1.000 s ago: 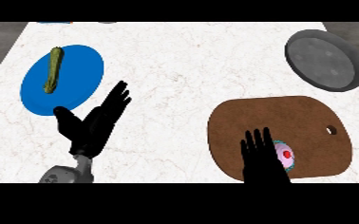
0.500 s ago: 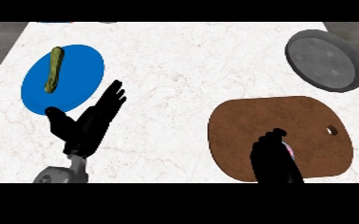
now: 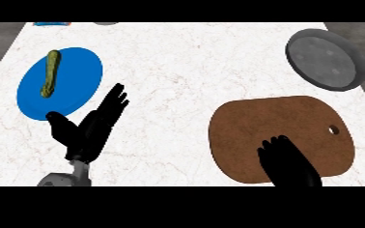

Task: Pick the cupcake from the cutting board and place it in the pan

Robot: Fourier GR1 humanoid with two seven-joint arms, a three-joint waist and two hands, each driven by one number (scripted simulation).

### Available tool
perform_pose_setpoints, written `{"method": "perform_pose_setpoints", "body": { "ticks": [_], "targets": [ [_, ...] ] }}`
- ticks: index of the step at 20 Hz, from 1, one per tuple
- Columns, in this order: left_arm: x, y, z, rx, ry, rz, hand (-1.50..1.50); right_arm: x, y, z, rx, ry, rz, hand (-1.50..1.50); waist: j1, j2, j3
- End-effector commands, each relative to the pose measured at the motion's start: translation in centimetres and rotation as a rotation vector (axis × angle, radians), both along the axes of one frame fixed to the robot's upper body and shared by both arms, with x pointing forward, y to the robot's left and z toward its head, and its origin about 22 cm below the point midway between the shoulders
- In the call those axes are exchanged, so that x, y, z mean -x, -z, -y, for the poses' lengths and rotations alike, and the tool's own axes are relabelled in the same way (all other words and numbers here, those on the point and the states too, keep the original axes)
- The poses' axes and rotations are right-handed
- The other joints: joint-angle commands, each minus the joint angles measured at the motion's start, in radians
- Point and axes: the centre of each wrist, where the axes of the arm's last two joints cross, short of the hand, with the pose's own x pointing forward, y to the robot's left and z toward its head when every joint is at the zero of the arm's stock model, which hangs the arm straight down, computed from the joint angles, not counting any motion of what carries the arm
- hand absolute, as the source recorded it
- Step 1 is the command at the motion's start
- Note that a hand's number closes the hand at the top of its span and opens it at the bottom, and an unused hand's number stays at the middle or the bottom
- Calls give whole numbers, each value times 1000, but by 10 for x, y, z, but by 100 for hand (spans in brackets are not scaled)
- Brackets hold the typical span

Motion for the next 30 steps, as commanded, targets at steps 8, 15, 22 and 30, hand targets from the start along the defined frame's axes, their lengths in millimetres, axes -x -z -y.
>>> {"method": "perform_pose_setpoints", "body": {
  "ticks": [8, 15, 22, 30],
  "targets": [
    [2, -7, -14, 4, -22, -12, 0, -3, -9, 115, -616, 34, 8, 150, -27, 1, 7],
    [7, 2, -19, 2, -30, -13, 0, -1, -34, 155, -994, 10, 241, 150, -28, -2, 5],
    [4, 1, -3, -5, 30, 7, 0, -9, -61, 200, -1399, 96, 113, 150, 3, 4, 3],
    [-18, 0, -8, -19, 19, 17, 0, -64, -34, 245, -1408, 201, 148, 150, 37, 10, 2]
  ]
}}
